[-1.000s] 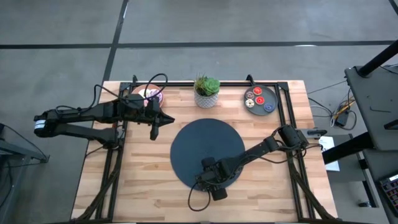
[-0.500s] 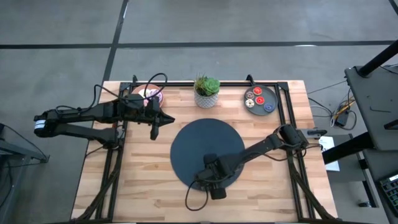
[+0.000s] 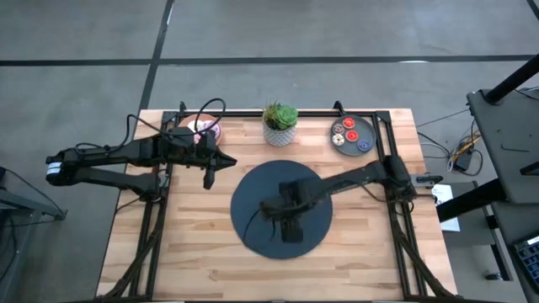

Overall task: Pick & Place donuts
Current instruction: Put the small green donut on the gray plate

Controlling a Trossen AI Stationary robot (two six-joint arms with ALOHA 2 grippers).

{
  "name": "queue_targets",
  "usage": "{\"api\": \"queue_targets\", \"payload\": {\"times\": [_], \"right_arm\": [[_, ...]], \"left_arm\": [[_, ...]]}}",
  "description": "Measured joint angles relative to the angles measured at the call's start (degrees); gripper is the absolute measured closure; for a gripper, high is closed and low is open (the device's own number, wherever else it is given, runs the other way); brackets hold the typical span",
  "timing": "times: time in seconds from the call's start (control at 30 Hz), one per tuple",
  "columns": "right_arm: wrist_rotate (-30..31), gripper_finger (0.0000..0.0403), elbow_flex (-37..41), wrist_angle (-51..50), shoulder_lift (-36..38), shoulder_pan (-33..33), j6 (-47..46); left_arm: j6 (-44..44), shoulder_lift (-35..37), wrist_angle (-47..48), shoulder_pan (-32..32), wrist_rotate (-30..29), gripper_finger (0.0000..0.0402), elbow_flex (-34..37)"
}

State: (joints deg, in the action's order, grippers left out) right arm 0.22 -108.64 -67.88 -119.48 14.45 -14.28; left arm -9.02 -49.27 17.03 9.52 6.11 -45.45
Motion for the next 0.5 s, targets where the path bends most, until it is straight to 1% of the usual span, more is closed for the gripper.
{"api": "queue_targets", "payload": {"times": [0.13,0.27,0.5], "right_arm": [[0.2,0.0207,4.0,0.2,4.6,-3.1,1.2],[1.9,0.0207,9.6,0.8,10.8,-6.7,1.2],[5.8,0.0207,19.9,1.2,21.3,-14.3,-1.8]], "left_arm": [[0.0,0.2,-0.3,0.0,0.0,0.0401,0.0],[0.0,0.2,-2.2,0.0,0.0,0.0401,0.0],[1.3,0.2,-5.8,0.1,0.0,0.0401,0.0]]}}
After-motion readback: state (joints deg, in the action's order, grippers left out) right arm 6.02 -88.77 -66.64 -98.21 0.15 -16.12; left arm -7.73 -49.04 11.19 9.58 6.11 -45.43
